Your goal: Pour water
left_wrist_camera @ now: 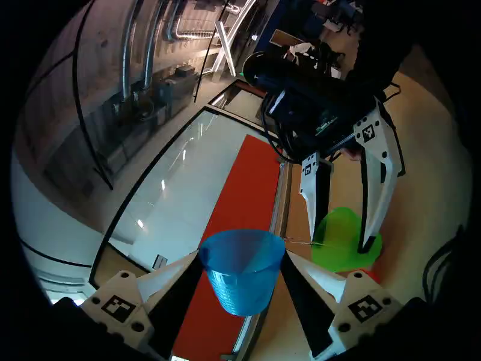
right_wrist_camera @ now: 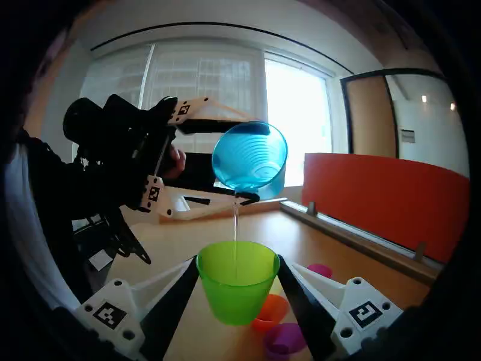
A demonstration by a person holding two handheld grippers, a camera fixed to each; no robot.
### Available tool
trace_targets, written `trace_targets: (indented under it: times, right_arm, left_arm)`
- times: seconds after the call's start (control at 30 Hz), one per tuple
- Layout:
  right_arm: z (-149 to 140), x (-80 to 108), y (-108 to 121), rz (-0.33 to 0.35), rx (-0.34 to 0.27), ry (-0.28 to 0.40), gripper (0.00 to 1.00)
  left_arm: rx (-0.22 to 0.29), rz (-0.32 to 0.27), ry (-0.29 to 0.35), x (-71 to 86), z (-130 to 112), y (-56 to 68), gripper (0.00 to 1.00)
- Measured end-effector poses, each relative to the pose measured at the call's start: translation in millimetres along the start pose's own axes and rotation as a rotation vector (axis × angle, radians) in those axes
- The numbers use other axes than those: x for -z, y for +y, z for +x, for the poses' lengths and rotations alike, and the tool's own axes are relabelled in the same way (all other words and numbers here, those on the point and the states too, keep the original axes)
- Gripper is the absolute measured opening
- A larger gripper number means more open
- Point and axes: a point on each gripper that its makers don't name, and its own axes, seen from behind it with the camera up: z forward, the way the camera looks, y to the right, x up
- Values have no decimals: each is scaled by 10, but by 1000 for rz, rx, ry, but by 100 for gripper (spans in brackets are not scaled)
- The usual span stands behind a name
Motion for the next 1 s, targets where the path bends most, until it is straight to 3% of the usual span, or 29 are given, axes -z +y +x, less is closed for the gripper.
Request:
trace_targets:
  times: [1.0]
  right_arm:
    - [30, 15, 1, 1, 14, -1, 94]
  left_arm:
    - [-33, 10, 4, 34, 26, -53, 87]
